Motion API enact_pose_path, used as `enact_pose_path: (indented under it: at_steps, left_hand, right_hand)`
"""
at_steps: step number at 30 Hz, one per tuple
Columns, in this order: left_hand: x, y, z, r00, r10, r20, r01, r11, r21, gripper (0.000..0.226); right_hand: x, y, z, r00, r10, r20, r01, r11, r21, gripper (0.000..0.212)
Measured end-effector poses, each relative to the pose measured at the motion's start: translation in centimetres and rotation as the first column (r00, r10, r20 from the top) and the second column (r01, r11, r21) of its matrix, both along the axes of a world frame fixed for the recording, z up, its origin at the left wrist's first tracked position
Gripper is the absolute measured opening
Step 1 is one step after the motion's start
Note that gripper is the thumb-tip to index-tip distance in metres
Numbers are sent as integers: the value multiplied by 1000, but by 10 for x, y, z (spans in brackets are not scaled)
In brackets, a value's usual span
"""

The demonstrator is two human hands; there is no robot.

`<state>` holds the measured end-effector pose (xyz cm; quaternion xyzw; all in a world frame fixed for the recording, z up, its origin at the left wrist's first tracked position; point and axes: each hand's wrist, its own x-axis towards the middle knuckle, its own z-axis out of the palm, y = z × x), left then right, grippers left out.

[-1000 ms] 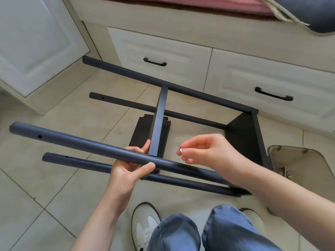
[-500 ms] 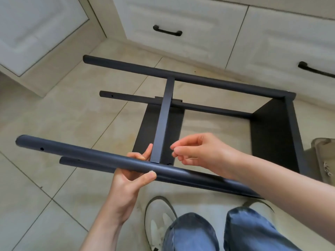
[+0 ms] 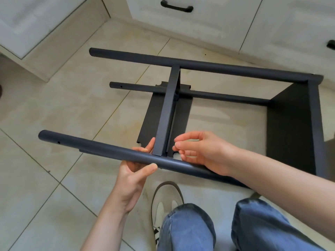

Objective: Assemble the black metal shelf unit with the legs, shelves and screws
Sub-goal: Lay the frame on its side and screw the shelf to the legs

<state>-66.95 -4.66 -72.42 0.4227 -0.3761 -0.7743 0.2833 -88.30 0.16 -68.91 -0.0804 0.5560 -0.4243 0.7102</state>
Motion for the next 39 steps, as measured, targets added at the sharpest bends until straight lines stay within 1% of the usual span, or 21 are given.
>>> enact_pose_path:
  at_steps: [2, 6, 11, 14, 17, 21, 24, 26, 28, 32, 39]
  left_hand:
    - [2, 6, -5, 999, 29, 23, -30, 999, 35, 82]
    - [5, 8, -10, 998, 34, 52, -36, 998, 44, 85]
    - [2, 7, -8, 999, 4, 54, -7, 999, 50, 66]
    - [-2, 8, -6, 998, -52, 28, 49, 996, 71, 76]
    - [-3, 8, -6, 998, -67, -4, 67, 994, 89, 77]
    - [-4, 9, -8, 997, -72, 3, 72, 993, 94, 73]
    - [-2, 9, -10, 997, -72, 13, 70, 992, 102, 76]
    - [-1, 8, -12, 997, -78, 20, 75, 992, 101, 78]
    - [-1, 7, -13, 996, -83, 25, 80, 992, 97, 77]
    - [-2, 7, -11, 994, -103, 22, 100, 991, 89, 73]
    - [-2, 8, -8, 995, -102, 19, 100, 990, 100, 72]
  right_hand:
    - [2, 2, -4, 999, 33, -5, -33, 999, 19, 9]
    - [1, 2, -12, 999, 5, 53, -7, 999, 44, 6]
    - [-2, -3, -15, 995, 17, 103, -26, 996, 87, 15]
    - [-2, -7, -18, 992, 44, 121, -56, 994, 98, 19]
    - [0, -11, -23, 990, 97, 100, -106, 991, 86, 16]
    - [2, -17, -30, 972, 236, 8, -236, 970, 54, 7]
    - [8, -21, -34, 957, 286, -37, -285, 958, 23, 8]
    - [11, -25, -37, 960, 281, -14, -281, 960, 10, 8]
    - [13, -28, -41, 959, 282, 12, -282, 959, -3, 13]
    - [16, -34, -48, 943, 334, 9, -334, 943, -17, 22]
    - [18, -30, -52, 949, 309, 60, -310, 951, 11, 19]
